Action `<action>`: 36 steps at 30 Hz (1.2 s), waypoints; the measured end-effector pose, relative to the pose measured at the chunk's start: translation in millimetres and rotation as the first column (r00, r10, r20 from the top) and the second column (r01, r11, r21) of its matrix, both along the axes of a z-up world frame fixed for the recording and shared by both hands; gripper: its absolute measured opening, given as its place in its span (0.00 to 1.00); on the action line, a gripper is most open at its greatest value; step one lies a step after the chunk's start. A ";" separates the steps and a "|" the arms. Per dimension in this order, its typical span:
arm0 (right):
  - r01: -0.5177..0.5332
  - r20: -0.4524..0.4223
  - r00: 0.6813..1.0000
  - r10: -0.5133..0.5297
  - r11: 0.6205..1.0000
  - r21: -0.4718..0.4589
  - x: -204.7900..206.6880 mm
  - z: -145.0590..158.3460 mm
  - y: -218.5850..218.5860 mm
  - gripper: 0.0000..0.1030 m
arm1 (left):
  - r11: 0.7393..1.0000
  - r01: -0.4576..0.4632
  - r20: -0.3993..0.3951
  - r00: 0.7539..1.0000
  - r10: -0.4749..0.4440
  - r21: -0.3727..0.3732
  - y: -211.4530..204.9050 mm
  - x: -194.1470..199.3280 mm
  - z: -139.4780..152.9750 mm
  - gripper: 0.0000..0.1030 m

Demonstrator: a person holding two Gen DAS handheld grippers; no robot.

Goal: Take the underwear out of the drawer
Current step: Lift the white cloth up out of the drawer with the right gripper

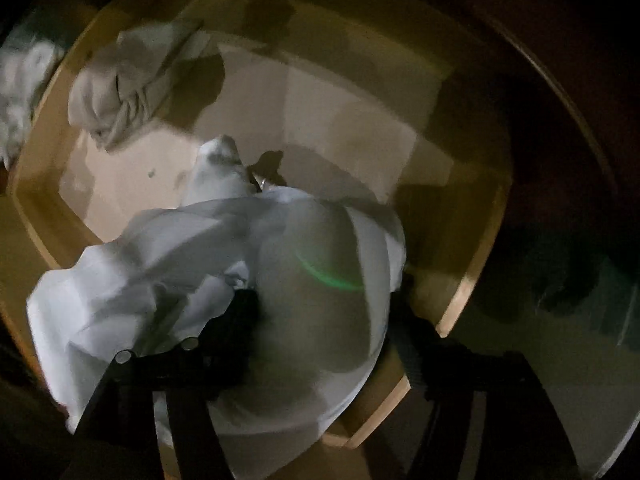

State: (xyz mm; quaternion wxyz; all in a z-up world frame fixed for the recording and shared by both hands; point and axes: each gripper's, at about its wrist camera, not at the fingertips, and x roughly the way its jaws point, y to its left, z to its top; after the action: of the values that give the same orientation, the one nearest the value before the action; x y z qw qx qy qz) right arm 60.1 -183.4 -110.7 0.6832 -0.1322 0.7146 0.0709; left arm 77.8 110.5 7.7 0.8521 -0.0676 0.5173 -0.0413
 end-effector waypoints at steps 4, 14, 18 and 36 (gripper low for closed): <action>-0.026 -0.050 0.998 0.026 1.000 -0.003 10.5 -16.5 3.8 0.77 | 1.000 0.020 -0.002 1.000 -0.020 0.020 -5.5 0.5 -1.6 0.60; 0.033 -0.092 0.996 -0.018 0.985 0.169 3.4 -18.7 -17.0 0.37 | 0.999 0.037 -0.023 0.999 -0.037 0.021 -11.0 3.1 -6.1 0.60; 0.046 -0.027 0.999 -0.043 0.993 0.108 -14.5 -9.2 -29.0 0.23 | 1.000 0.027 -0.023 0.999 -0.027 0.013 -9.0 3.2 -6.3 0.60; 0.211 0.268 0.923 -0.276 0.946 0.246 -47.9 73.8 -49.0 0.14 | 0.994 0.086 -0.003 0.996 -0.086 0.072 -25.1 -1.6 -6.0 0.60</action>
State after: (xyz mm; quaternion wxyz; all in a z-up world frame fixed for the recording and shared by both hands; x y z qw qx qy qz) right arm 12.2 -232.5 -36.9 0.7971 0.0227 0.6021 0.0400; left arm 76.2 85.4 1.7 0.8514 -0.0145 0.5210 -0.0593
